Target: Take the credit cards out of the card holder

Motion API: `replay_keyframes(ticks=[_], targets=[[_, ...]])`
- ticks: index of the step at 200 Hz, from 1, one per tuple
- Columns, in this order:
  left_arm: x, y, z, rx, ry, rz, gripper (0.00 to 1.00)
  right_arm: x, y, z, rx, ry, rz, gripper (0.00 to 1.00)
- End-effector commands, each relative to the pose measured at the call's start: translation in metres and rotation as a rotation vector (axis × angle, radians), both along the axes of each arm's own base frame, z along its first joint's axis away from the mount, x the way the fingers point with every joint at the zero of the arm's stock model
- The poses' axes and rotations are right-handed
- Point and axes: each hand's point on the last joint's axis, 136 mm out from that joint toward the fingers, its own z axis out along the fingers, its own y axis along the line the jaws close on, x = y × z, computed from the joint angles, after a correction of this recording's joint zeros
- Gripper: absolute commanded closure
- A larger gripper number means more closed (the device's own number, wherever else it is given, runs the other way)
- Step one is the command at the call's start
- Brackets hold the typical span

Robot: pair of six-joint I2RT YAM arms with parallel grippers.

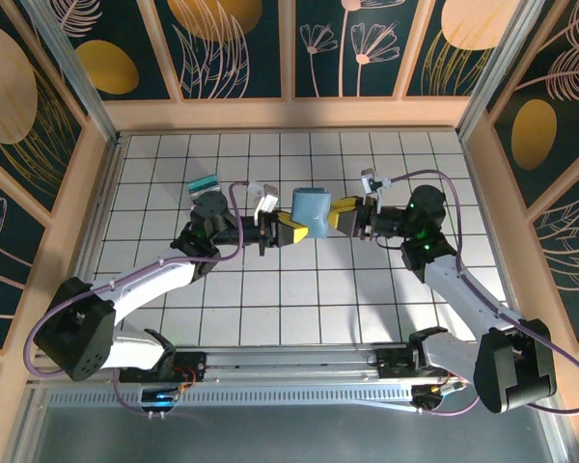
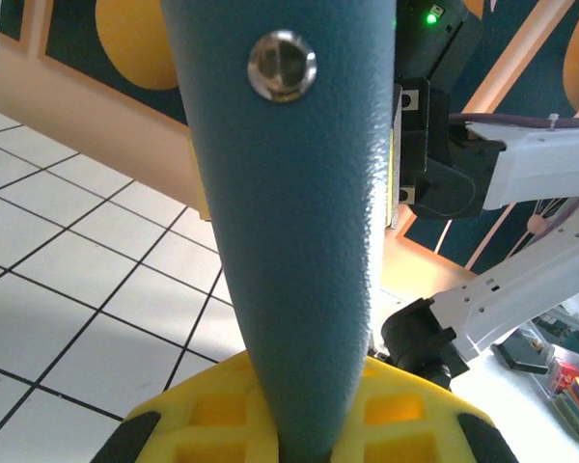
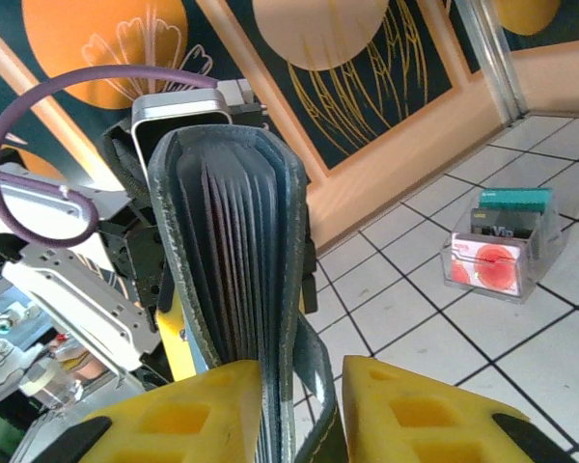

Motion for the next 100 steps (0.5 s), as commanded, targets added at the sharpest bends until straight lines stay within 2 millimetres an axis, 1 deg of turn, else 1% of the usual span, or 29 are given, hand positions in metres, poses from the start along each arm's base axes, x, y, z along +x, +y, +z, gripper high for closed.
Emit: replay_keyframes(ticks=[1,7,20,31,45,59,71,93,100], targets=[[-0.007,-0.009,0.029,-0.076,-0.078,-0.064,1.0,-0.024,0.01,-0.003,0.009,-0.008,0.138,0.77],[-0.006,-0.01,0.03,-0.077,-0.076,-0.06,1.0,-0.025,0.011,-0.003,0.01,-0.006,0.144,0.8],[-0.003,-0.01,0.029,-0.075,-0.065,-0.041,1.0,-0.026,0.011,-0.003,0.014,-0.008,0.148,0.89],[0.002,-0.011,0.027,-0.071,-0.052,-0.021,0.97,-0.026,0.011,-0.001,0.016,-0.01,0.143,1.0],[0.006,-0.011,0.024,-0.064,-0.031,-0.001,0.89,-0.024,0.01,-0.001,0.017,-0.007,0.121,1.0],[0.01,-0.012,0.021,-0.057,-0.009,0.013,0.83,-0.02,0.01,-0.001,0.012,0.001,0.091,1.0],[0.012,-0.013,0.018,-0.054,0.01,0.024,0.74,-0.017,0.01,-0.002,0.007,0.009,0.068,1.0],[0.017,-0.014,0.015,-0.051,0.034,0.041,0.48,-0.01,0.008,-0.004,-0.004,0.025,0.021,1.0],[0.019,-0.014,0.015,-0.051,0.038,0.048,0.42,-0.007,0.008,-0.005,-0.007,0.031,0.006,1.0]])
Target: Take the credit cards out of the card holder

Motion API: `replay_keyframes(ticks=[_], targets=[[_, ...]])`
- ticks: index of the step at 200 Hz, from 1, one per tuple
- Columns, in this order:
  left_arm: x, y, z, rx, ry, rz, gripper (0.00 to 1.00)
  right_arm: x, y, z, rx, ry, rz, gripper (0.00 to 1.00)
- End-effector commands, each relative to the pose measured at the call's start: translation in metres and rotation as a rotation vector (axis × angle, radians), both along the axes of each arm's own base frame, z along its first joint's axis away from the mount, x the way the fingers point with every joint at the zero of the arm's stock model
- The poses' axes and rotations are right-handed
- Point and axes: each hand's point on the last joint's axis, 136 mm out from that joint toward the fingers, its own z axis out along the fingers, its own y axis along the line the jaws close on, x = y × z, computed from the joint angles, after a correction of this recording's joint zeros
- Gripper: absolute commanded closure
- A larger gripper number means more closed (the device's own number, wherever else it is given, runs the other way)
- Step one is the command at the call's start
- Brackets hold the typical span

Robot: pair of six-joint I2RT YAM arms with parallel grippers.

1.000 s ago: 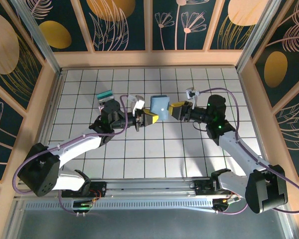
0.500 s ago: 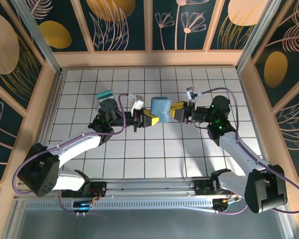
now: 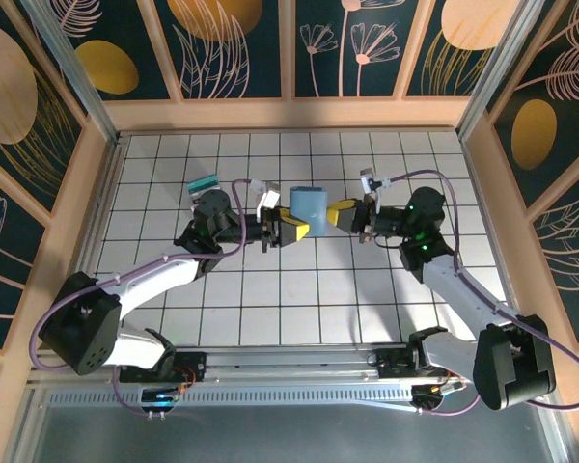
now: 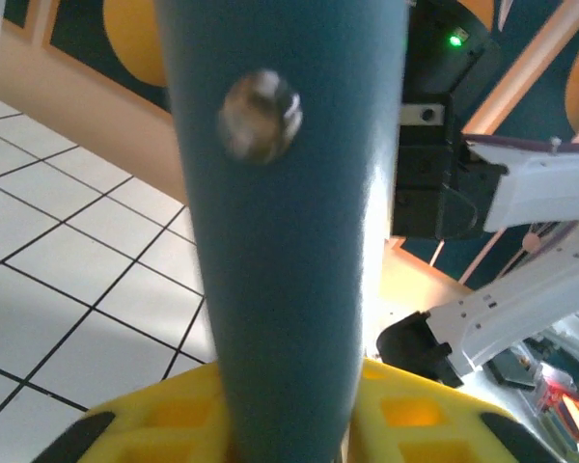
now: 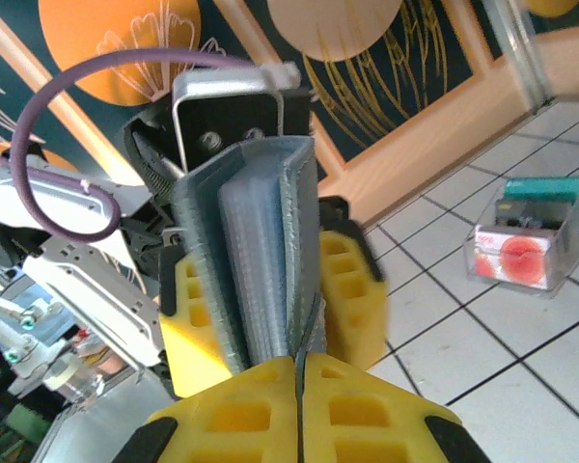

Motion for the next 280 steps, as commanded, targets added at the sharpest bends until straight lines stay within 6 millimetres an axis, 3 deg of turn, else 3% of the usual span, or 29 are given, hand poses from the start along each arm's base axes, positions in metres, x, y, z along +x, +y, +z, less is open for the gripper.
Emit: replay_keyframes(ticks=[1,27,58,78,105,238,280], targets=[[0.007,-0.004,0.019,-0.047,-0.038,0.02,0.42,-0.002,0.0,0.001,-0.012,-0.012,-0.022,1.0],[0.012,-0.007,0.02,-0.051,-0.018,0.03,0.37,0.004,-0.002,0.0,-0.018,0.001,-0.07,1.0],[0.016,-0.008,0.017,-0.054,0.007,0.043,0.23,0.016,-0.006,-0.004,-0.039,0.021,-0.152,1.0],[0.02,-0.009,0.013,-0.04,0.027,0.06,0.08,0.022,-0.009,-0.005,-0.046,0.033,-0.198,1.0],[0.028,-0.009,0.007,-0.02,0.049,0.096,0.01,0.027,-0.011,-0.005,-0.054,0.046,-0.234,1.0],[0.063,-0.011,-0.015,0.09,0.094,0.248,0.05,0.036,-0.013,-0.004,-0.053,0.068,-0.279,1.0],[0.067,-0.011,-0.015,0.095,0.091,0.261,0.2,0.036,-0.013,-0.006,-0.054,0.072,-0.282,1.0]])
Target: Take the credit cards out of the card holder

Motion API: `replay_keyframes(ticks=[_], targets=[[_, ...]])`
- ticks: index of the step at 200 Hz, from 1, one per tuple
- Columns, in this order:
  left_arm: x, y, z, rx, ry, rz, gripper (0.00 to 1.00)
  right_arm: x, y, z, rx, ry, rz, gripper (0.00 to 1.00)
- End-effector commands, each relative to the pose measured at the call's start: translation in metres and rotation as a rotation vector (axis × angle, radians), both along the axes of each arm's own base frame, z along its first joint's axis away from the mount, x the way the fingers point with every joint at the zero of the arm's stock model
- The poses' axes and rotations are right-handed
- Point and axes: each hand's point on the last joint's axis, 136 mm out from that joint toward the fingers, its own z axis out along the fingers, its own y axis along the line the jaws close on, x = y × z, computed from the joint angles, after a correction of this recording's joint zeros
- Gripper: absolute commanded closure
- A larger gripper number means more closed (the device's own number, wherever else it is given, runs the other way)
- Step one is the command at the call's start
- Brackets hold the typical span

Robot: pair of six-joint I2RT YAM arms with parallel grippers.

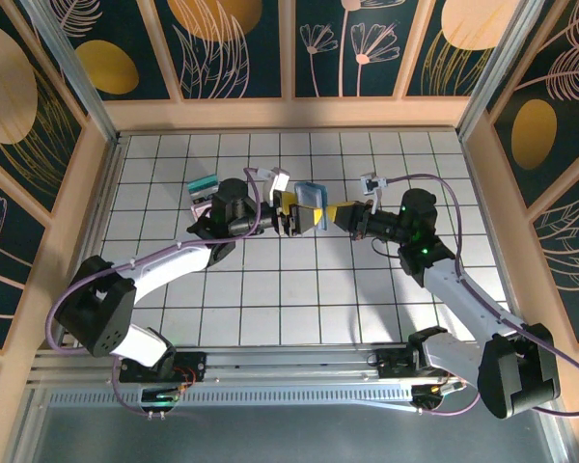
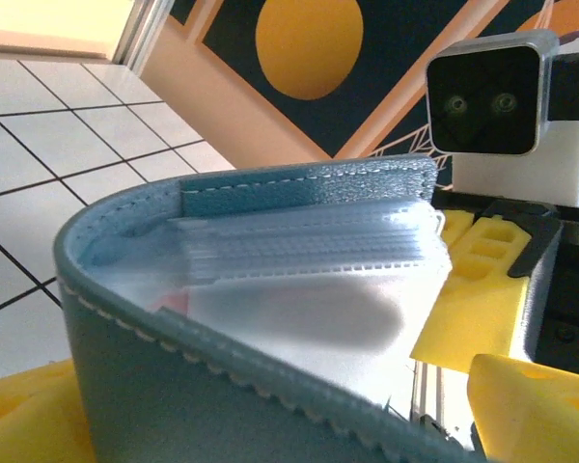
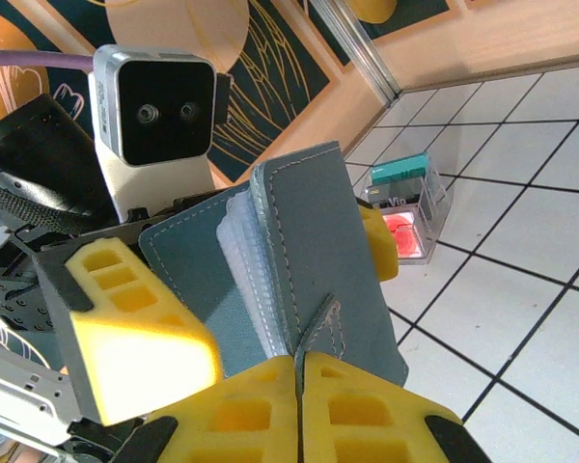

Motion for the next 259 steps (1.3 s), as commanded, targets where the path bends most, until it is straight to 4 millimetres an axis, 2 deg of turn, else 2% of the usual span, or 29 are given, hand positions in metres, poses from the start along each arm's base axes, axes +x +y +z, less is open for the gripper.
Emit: replay_keyframes(ticks=[1,36,77,96,115,133,158,185,212,231,249,259], targets=[[0.005,-0.003,0.008,-0.003,-0.028,0.004,0.2,0.0,0.001,0.021,0.022,-0.058,-0.002,1.0],[0.004,-0.001,0.008,0.003,-0.035,0.012,0.23,-0.001,0.001,0.02,0.029,-0.06,-0.002,1.0],[0.004,-0.001,0.008,0.006,-0.037,0.01,0.12,0.002,0.001,0.016,0.028,-0.046,-0.002,1.0],[0.004,-0.001,0.009,0.004,-0.04,0.013,0.12,0.002,0.002,0.016,0.031,-0.044,-0.002,1.0],[0.004,-0.001,0.009,0.005,-0.039,0.01,0.16,0.003,0.002,0.017,0.033,-0.047,-0.003,1.0],[0.004,-0.001,0.009,0.004,-0.04,0.006,0.3,0.004,0.001,0.015,0.032,-0.04,-0.013,1.0],[0.003,0.0,0.01,0.006,-0.043,0.007,0.35,0.005,0.001,0.012,0.03,-0.03,-0.016,1.0],[0.002,0.001,0.011,0.01,-0.049,0.012,0.37,0.005,0.001,0.012,0.033,-0.029,-0.011,1.0],[0.002,0.002,0.012,0.008,-0.052,0.013,0.34,0.006,0.001,0.012,0.031,-0.025,-0.016,1.0],[0.002,0.002,0.013,0.007,-0.051,0.014,0.41,0.006,0.002,0.011,0.03,-0.019,-0.012,1.0],[0.001,0.001,0.015,0.002,-0.054,0.006,0.41,0.006,0.003,0.01,0.028,-0.012,-0.004,1.0],[0.001,0.001,0.017,-0.003,-0.056,0.005,0.42,0.004,0.004,0.008,0.029,-0.006,0.003,0.93]])
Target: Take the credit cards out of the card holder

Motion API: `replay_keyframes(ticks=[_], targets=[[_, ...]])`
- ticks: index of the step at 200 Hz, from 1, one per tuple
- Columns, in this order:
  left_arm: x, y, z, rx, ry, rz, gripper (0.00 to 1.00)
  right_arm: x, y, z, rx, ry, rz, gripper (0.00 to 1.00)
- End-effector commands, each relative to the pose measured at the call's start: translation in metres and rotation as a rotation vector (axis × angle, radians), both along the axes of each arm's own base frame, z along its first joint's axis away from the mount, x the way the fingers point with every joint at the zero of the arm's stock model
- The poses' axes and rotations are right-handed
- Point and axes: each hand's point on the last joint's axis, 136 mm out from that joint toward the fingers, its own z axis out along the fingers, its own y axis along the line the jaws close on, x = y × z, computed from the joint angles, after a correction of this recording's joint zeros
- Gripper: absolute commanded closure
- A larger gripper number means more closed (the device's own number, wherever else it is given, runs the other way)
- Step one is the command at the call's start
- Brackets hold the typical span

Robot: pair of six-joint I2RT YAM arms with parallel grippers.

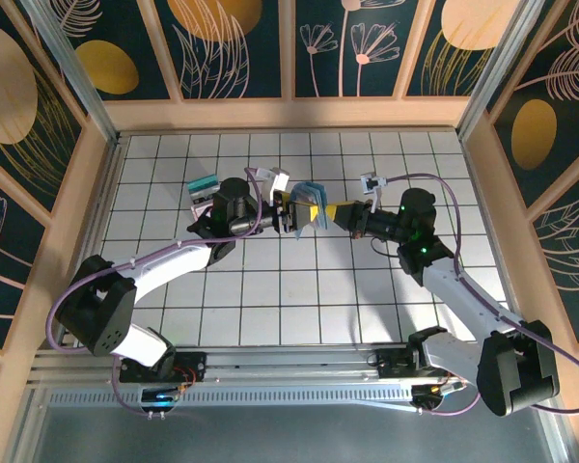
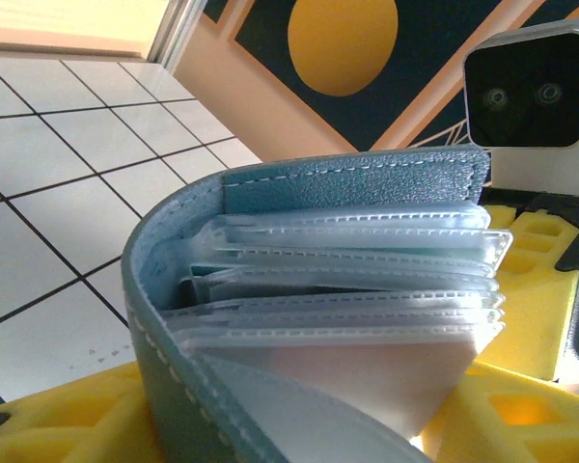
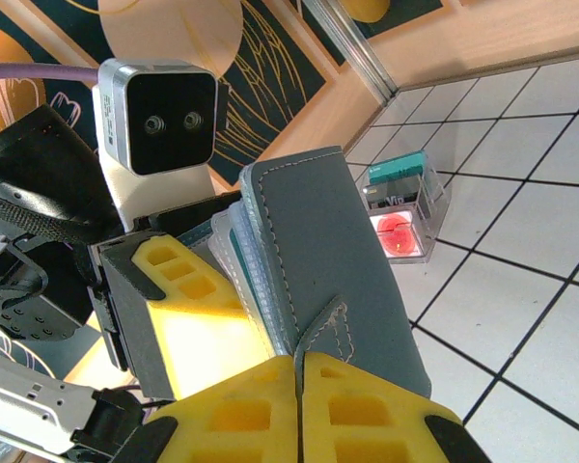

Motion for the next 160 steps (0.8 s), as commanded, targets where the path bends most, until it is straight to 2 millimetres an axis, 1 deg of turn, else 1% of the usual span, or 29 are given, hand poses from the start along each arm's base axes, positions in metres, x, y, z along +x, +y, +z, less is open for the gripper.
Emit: replay_keyframes(ticks=[1,11,29,43,73,87,106,124,137,149,160], targets=[[-0.0047,-0.0023,0.0248,-0.04,-0.05,-0.029,0.43,0.001,0.0033,0.0109,0.021,-0.034,0.011,0.92],[-0.0048,-0.0024,0.0266,-0.045,-0.05,-0.029,0.46,-0.0002,0.004,0.0108,0.022,-0.035,0.019,0.88],[-0.0051,-0.0025,0.0283,-0.053,-0.05,-0.031,0.49,-0.0006,0.0045,0.011,0.023,-0.035,0.021,0.84],[-0.0063,-0.0032,0.029,-0.057,-0.048,-0.037,0.5,-0.0013,0.0049,0.0119,0.024,-0.04,0.027,0.77],[-0.0065,-0.0029,0.0294,-0.059,-0.048,-0.037,0.5,0.0014,0.0052,0.0118,0.016,-0.039,0.02,0.75],[-0.0071,-0.0031,0.0306,-0.063,-0.05,-0.042,0.5,0.0018,0.0058,0.011,0.013,-0.038,0.023,0.76],[-0.0077,-0.0034,0.0318,-0.066,-0.05,-0.046,0.5,0.0036,0.0061,0.0077,0.01,-0.029,0.02,0.82],[-0.0093,-0.0041,0.033,-0.071,-0.052,-0.056,0.5,0.0042,0.0064,0.0067,0.011,-0.023,0.021,0.83],[-0.0101,-0.0047,0.0325,-0.071,-0.049,-0.062,0.5,0.0039,0.0071,0.0069,0.013,-0.025,0.025,0.85],[-0.0101,-0.0046,0.031,-0.068,-0.046,-0.063,0.49,0.0036,0.0077,0.0076,0.017,-0.027,0.029,0.9],[-0.0101,-0.0048,0.03,-0.067,-0.043,-0.063,0.47,0.0033,0.008,0.0087,0.024,-0.025,0.033,0.91]])
